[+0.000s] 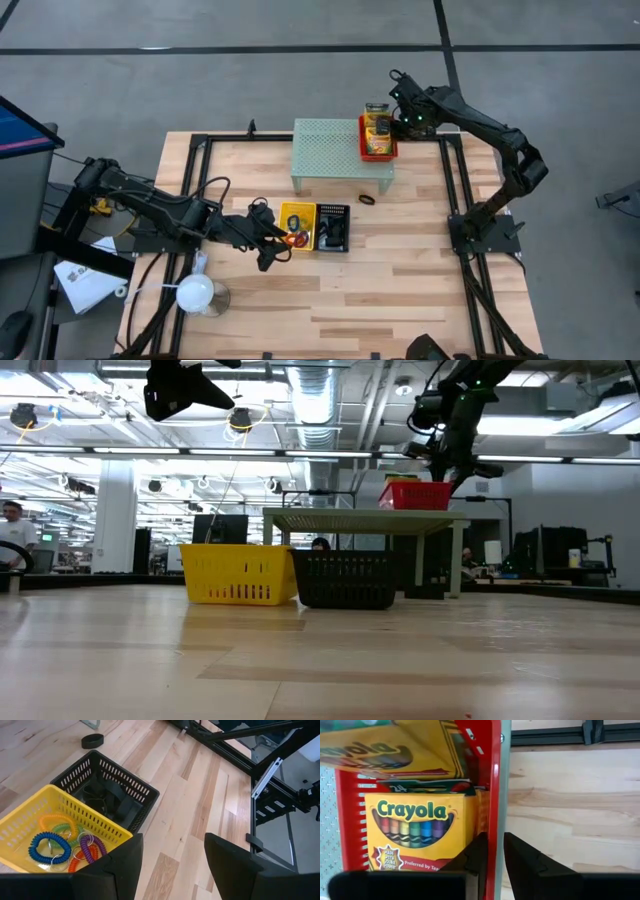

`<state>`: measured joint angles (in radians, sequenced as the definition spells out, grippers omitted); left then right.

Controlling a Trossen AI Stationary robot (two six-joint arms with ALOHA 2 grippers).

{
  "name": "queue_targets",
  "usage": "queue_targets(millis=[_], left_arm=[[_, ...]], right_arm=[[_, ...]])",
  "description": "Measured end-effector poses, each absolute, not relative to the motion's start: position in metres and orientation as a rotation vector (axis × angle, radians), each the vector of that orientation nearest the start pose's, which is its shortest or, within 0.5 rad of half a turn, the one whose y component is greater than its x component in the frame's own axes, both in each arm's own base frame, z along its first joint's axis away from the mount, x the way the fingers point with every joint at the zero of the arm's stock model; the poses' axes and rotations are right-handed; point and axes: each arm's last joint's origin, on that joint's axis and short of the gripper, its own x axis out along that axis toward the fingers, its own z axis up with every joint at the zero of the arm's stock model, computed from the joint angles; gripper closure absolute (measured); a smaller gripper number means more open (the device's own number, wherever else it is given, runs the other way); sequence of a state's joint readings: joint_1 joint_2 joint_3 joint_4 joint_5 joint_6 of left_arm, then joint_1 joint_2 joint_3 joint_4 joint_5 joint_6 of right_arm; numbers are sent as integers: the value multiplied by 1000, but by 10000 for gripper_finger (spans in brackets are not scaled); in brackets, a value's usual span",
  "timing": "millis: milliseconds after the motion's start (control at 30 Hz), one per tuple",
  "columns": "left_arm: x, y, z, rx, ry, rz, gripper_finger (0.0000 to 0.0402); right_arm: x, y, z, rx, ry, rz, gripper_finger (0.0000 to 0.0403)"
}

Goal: Pick & Place Office Desk Supplies
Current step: Put the red bin on the shelf

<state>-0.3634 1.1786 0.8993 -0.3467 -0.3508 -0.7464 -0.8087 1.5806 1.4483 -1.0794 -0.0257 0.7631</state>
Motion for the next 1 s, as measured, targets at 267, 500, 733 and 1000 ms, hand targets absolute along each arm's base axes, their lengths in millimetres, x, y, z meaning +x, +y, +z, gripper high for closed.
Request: queue_targets(millis=[267,500,733,1000], left_arm=[[236,-79,283,-515,540,199,195],[236,-79,283,-515,540,199,195],[236,-79,283,-516,540,199,195],[236,-79,283,-517,539,199,195]], right_arm=[[219,-220,304,1143,823,-1102,342],[218,-220,304,1145,830,-1106,342],[218,-220,303,1144,831,-1106,342],[217,-219,303,1147,845,-1110,342]])
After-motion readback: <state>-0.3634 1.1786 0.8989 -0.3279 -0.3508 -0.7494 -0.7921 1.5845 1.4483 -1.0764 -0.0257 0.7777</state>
